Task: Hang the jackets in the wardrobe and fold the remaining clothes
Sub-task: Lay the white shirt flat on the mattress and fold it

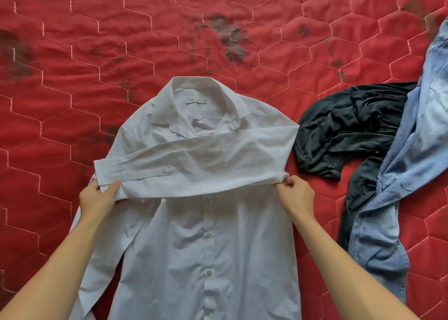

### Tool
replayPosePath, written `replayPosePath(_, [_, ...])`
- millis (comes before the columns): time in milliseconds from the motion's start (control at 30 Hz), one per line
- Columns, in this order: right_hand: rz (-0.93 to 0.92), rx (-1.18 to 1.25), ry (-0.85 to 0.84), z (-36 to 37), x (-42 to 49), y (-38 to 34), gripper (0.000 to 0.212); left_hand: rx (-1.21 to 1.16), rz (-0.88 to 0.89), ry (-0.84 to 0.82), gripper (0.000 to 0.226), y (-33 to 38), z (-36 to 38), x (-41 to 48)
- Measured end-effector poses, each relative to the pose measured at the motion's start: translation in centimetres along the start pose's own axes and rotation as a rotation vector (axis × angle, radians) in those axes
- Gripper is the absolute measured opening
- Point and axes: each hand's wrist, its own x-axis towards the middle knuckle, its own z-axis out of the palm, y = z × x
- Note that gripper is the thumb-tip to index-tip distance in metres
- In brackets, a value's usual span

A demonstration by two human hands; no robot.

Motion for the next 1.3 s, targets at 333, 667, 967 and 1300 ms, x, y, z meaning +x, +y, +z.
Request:
replayPosePath(333, [0.001, 0.232, -0.112, -1.8, 0.2, 1.2, 0.071, 0.037, -0.05, -0.006, 0.038, 0.0, 0.5, -0.6])
replayPosePath(667, [0.065, 0.431, 0.183, -2.1, -0.2, 1.1, 0.016, -0.01, -0.062, -0.011, 0.033, 0.1, 0.8, -0.3])
replayPosePath(967, [0.038, 0.179, 0.207, -2.5, -1.5, 2.2, 0.05, 0.21, 0.194, -0.117, 0.034, -0.6, 0.3, -0.4])
replayPosePath(1300, [-0.632, 0.018, -0.026, 8.8, -7.3, -8.1, 0.04, 0.56, 0.059, 0.007, 0.104, -11.4, -5.8, -3.7])
